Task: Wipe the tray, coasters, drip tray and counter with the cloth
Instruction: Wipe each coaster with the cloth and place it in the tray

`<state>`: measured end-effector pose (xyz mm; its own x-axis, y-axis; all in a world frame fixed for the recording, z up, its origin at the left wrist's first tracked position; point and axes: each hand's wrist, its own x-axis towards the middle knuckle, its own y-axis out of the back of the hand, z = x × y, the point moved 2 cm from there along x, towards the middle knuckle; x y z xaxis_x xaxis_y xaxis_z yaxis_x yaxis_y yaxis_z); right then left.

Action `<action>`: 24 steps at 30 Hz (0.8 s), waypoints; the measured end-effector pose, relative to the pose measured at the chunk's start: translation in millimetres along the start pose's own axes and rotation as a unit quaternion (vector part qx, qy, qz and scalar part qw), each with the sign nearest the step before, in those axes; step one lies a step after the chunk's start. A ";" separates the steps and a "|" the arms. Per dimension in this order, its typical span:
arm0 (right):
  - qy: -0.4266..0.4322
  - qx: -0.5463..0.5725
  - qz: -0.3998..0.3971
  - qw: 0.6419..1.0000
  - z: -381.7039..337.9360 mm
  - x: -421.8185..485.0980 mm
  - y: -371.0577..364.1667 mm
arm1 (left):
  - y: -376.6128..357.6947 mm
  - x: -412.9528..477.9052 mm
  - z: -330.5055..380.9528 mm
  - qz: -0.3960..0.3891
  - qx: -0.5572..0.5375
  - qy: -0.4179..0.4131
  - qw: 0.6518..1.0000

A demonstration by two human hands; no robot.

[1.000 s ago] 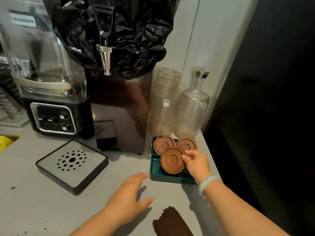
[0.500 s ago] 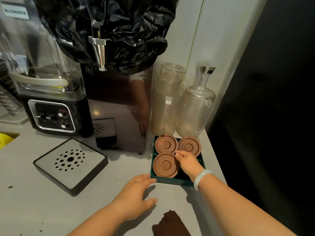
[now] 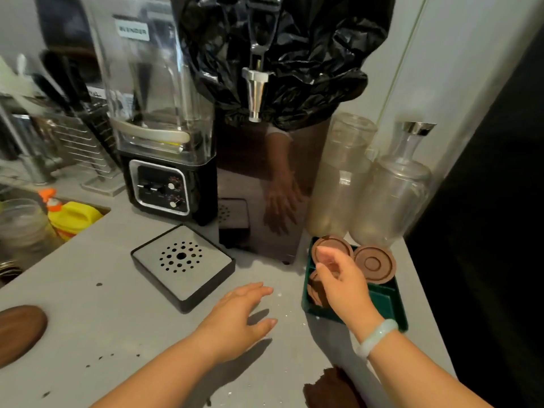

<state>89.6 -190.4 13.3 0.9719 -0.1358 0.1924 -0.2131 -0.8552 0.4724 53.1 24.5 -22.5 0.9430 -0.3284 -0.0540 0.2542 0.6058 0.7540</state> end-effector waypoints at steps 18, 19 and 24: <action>0.061 -0.067 -0.442 0.893 -131.7 -86.7 -281.0 | 157.7 -178.5 -217.2 0.242 0.106 0.340 0.903; 0.048 -0.064 -0.466 0.881 -137.7 -88.9 -292.6 | 159.1 -179.8 -226.5 0.235 0.097 0.348 0.902; 0.005 -0.048 -0.510 0.859 -159.6 -93.8 -346.3 | 164.1 -179.7 -260.5 0.218 0.085 0.371 0.899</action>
<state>56.2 198.3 -31.1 0.6567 0.6642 -0.3570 0.7413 -0.4818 0.4672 -18.7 371.8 -59.5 0.8444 0.5255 -0.1038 -0.1509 0.4194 0.8951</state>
